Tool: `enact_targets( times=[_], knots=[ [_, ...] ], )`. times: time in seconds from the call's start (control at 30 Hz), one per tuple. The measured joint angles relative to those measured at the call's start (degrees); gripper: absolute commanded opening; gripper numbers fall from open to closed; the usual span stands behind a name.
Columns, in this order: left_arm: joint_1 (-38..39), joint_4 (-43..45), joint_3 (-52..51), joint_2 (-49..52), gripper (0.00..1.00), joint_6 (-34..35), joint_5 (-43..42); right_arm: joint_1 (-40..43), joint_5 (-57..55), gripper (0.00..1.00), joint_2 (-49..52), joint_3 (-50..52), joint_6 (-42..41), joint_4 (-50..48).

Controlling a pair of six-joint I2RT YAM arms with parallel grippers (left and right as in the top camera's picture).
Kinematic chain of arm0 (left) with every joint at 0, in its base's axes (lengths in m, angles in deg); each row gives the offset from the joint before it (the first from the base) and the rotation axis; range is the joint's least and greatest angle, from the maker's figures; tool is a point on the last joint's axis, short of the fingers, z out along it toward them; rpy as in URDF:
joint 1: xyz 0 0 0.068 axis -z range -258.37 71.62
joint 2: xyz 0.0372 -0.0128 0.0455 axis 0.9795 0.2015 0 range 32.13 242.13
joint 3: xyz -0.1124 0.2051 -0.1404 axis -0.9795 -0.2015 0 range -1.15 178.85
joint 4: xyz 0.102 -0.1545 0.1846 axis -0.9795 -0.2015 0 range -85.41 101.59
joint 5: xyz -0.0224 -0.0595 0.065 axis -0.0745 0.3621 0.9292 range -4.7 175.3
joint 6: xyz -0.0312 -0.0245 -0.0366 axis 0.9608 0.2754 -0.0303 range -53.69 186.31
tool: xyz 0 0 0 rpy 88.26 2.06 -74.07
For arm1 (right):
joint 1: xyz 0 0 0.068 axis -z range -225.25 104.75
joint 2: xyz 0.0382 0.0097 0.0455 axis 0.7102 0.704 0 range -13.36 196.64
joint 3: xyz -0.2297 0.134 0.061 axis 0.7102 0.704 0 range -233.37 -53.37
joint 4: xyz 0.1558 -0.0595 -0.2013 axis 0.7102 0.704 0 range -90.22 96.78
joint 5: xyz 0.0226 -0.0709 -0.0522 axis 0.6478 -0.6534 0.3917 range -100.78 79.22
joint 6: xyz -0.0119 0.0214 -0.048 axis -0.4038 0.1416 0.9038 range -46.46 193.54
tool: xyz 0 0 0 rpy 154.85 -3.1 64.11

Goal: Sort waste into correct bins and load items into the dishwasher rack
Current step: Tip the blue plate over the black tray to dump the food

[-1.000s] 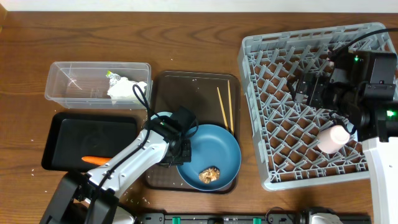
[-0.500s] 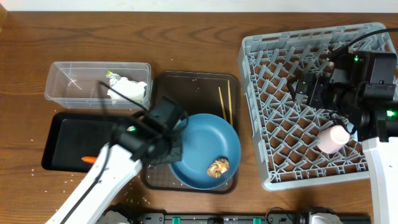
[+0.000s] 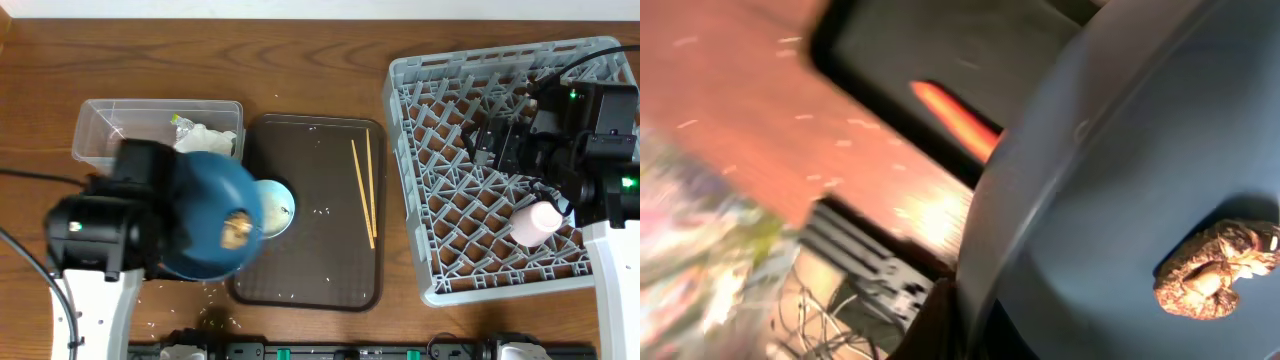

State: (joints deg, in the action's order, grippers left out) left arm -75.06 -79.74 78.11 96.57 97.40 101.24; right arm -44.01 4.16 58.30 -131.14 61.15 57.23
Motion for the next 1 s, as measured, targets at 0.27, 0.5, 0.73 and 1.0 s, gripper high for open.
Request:
enact_targets(
  times=[0.27, 0.5, 0.73, 1.0],
  knots=[
    [-10.9, 0.7, 0.0, 1.6, 0.06, 1.1, 14.4, 0.0, 0.0, 0.97, 0.0, 0.0, 0.0, -0.3],
    [-11.6, 2.2, -0.2, 8.2, 0.06, 2.6, 24.8, 0.0, 0.0, 0.97, 0.0, 0.0, 0.0, -1.2],
    [-11.5, -0.9, -0.9, 18.1, 0.06, 3.7, 32.4, 0.0, 0.0, 0.97, 0.0, 0.0, 0.0, -1.2],
    [-11.5, -0.9, -0.9, 19.9, 0.06, 5.0, 35.6, 0.0, 0.0, 0.97, 0.0, 0.0, 0.0, -1.2]
  ],
)
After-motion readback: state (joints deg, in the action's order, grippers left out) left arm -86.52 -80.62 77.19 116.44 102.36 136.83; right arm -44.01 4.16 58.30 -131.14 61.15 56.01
